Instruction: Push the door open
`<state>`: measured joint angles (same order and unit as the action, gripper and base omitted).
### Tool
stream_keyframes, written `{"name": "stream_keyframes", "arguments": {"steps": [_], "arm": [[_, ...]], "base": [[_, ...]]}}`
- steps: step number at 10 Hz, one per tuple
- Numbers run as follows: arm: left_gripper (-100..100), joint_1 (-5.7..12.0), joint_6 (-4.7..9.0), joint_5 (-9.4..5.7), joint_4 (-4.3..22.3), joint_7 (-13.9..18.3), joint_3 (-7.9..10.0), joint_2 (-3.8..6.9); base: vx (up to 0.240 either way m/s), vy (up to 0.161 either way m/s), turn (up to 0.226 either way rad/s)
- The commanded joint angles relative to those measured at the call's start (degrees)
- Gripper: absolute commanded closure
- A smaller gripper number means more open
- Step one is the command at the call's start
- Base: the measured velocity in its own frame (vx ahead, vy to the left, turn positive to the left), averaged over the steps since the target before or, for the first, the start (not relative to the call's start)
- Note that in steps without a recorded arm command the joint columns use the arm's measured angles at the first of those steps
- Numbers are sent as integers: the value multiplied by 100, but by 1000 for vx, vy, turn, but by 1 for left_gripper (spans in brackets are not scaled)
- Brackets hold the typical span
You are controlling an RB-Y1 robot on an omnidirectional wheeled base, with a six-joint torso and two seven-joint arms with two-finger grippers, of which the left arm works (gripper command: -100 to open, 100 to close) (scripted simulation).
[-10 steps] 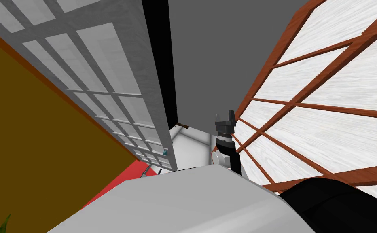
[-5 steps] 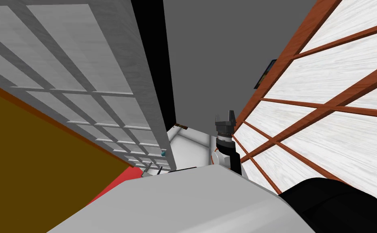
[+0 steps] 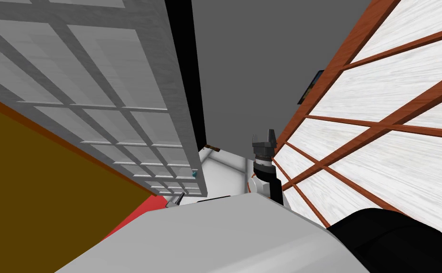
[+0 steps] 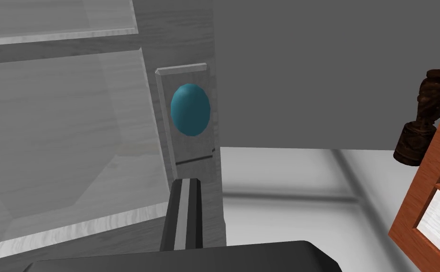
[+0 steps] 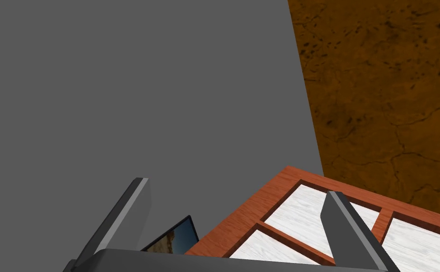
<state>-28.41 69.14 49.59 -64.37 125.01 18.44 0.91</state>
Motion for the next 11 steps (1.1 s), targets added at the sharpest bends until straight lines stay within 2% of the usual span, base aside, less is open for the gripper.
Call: {"name": "stream_keyframes", "arguments": {"steps": [1, 2, 3, 4, 5, 6, 7, 8, 9, 10, 11], "arm": [[100, 0, 0, 0, 0, 0, 0, 0], [100, 0, 0, 0, 0, 0, 0, 0], [-100, 17, -81, -163, 37, -78, 43, 143], [-100, 27, -126, -254, 58, -122, 66, 134], [-100, 38, -172, -348, 79, -167, 91, 70], [-100, 51, -233, -471, 108, -226, 123, -113], [-100, 55, -249, -502, 115, -241, 131, -183], [-100, 59, -270, -544, 124, -261, 142, -297], [-100, 52, -255, -515, 114, -245, 134, -230], [-100, 245, -334, -722, 280, -428, 121, -177], [-100, 352, -376, -833, 371, -527, 114, -147]], "base": [[-9, 2, 0], [0, 0, 0], [-21, -58, 134], [-33, -109, 160], [-45, -118, 109], [-35, -112, 122], [-23, -100, 79], [-26, -73, 48], [-13, -31, 10], [-26, 15, -137], [-35, 57, -121]]}}
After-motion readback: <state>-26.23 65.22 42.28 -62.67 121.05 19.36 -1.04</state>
